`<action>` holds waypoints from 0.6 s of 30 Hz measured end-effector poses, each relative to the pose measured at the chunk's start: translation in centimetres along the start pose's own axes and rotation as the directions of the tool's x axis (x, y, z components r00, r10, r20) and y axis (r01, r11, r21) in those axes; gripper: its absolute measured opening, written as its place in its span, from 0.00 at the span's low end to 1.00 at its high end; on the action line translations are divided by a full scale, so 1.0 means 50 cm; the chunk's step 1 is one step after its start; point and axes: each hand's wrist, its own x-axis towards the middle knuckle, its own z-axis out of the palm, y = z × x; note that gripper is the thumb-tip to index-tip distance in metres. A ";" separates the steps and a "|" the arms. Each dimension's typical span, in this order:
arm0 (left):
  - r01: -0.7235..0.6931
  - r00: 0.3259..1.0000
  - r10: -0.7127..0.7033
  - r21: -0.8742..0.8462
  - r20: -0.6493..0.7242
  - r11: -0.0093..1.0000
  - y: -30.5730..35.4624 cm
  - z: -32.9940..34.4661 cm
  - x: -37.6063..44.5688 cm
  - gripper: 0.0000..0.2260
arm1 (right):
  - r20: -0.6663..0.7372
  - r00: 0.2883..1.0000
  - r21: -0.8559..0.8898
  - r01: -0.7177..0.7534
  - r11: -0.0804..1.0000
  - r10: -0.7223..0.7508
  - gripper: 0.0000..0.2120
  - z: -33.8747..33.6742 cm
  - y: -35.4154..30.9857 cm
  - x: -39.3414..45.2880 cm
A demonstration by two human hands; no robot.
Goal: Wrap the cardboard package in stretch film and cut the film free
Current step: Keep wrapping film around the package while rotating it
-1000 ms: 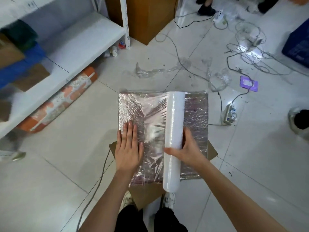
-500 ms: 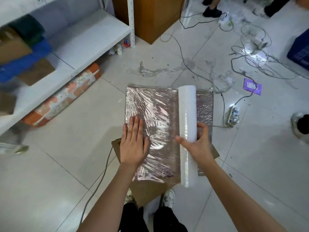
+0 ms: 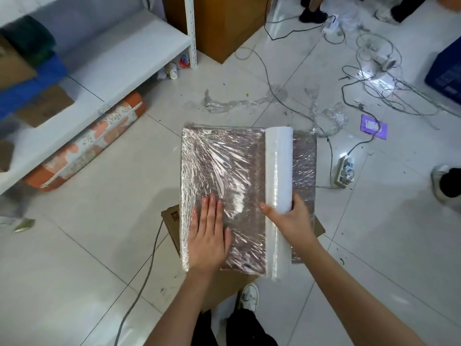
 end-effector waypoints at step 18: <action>-0.026 0.999 0.029 0.053 -0.043 0.998 0.005 -0.026 0.008 0.26 | 0.052 0.997 -0.127 0.070 0.989 -0.064 0.31 -0.032 -0.008 0.001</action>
